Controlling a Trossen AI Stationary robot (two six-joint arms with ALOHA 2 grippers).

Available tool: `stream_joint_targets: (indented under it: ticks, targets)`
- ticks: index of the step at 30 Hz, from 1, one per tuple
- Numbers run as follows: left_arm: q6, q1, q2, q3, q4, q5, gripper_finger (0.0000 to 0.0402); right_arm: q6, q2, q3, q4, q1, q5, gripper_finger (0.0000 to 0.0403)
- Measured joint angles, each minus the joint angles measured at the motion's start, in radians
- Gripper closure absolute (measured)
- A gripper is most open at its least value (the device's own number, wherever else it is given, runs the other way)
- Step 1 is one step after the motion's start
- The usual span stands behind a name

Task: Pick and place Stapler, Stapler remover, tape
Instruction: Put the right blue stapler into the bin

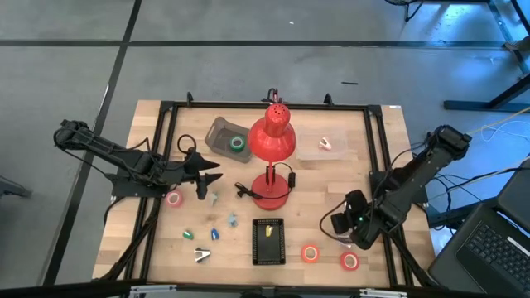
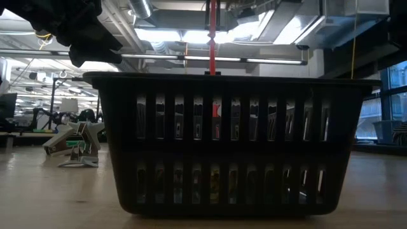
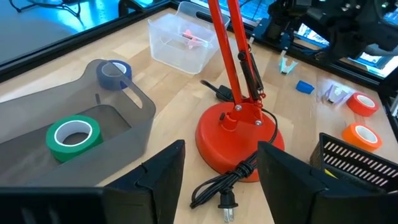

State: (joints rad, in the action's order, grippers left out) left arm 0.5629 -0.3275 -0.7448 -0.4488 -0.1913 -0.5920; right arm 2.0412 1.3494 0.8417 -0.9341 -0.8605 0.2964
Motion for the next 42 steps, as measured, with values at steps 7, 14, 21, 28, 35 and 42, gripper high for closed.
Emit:
stream_joint_targets:
  ticks: [7,14,21,28,35,42]
  targets:
    - [-0.001,0.0,0.0,0.0,0.0,-0.03,0.0212,-0.105,0.01,0.0,0.021,0.005,-0.102,0.0389]
    - [-0.027,0.0,0.0,0.0,0.0,-0.046,0.0211,-0.105,0.018,0.0,0.048,0.007,-0.136,0.0326]
    - [-0.027,0.0,0.0,0.0,0.0,-0.046,0.021,-0.089,0.094,0.0,0.064,0.026,-0.133,0.0253]
    - [-0.027,0.0,0.0,0.0,0.0,-0.045,0.0212,-0.098,0.174,0.0,0.065,0.072,-0.139,0.0202]
    - [-0.027,0.0,0.0,0.0,0.0,-0.045,0.0212,-0.118,0.234,0.0,0.112,0.104,-0.144,0.0163]
    - [-0.027,0.0,0.0,0.0,0.0,-0.045,0.021,-0.165,0.282,0.0,0.112,0.124,-0.143,0.0162]
